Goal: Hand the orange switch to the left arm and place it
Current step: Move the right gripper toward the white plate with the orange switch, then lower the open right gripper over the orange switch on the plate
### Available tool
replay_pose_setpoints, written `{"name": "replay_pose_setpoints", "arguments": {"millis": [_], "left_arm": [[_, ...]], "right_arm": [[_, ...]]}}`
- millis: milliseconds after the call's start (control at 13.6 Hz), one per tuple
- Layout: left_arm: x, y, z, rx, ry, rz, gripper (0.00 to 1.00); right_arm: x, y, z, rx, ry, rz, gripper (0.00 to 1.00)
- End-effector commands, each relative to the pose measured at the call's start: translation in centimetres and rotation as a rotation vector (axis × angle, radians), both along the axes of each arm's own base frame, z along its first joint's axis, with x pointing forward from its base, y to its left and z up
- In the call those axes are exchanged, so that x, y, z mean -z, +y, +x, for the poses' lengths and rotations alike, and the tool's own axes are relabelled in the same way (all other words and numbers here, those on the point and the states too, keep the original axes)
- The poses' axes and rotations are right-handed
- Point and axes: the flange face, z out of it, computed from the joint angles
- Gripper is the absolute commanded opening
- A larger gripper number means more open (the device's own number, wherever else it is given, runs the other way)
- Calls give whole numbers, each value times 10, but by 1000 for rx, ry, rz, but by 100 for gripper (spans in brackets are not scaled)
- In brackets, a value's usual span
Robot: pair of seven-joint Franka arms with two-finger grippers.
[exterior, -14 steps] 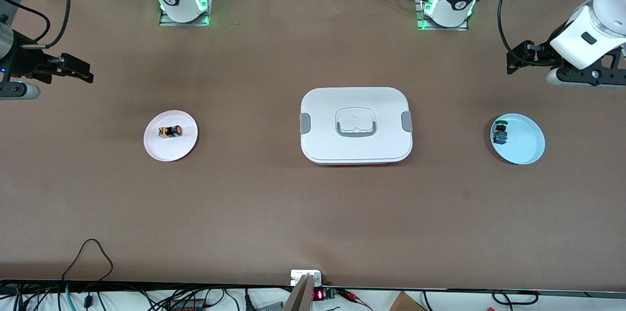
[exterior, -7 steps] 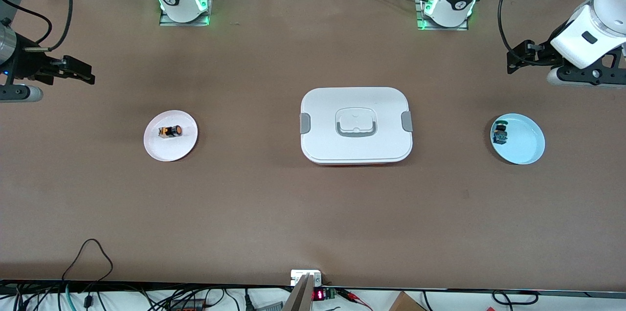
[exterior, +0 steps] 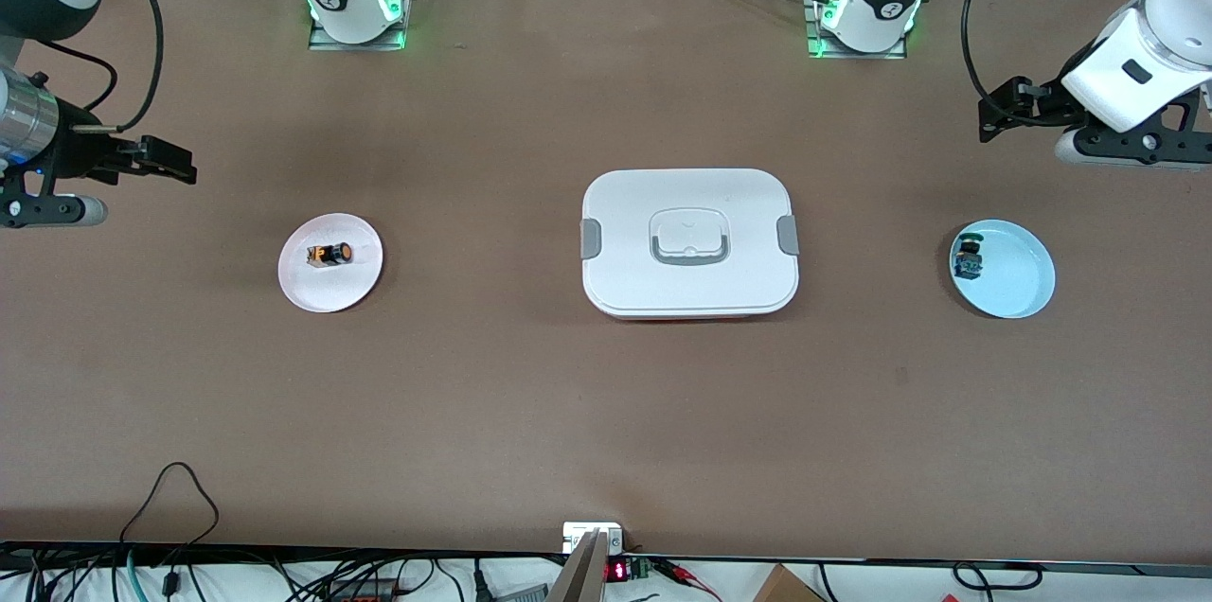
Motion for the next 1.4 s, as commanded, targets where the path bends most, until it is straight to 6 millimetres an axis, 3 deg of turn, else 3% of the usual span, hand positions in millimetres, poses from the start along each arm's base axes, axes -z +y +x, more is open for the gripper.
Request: {"name": "replay_pose_setpoints", "arguments": {"millis": [0,221,442,883,1325], "left_arm": [[-6,-15,2,-9,1,29,100],[-7,-15,1,-11,1,29,100],[-7,-23,0,-6,-2,32,100],[-10,-16,3,-25,-2,32,100],[-11,-19,3,-21,-5,31,100]], "right_arm": [[7,0,9,1,-17,-4,100],[29,-2,16,4,17,-12,100],[36,2,22,0,10,-20,100],[60,12,35,-18,-5,-21,100],[104,16,47,-23,-3,-30,100]]}}
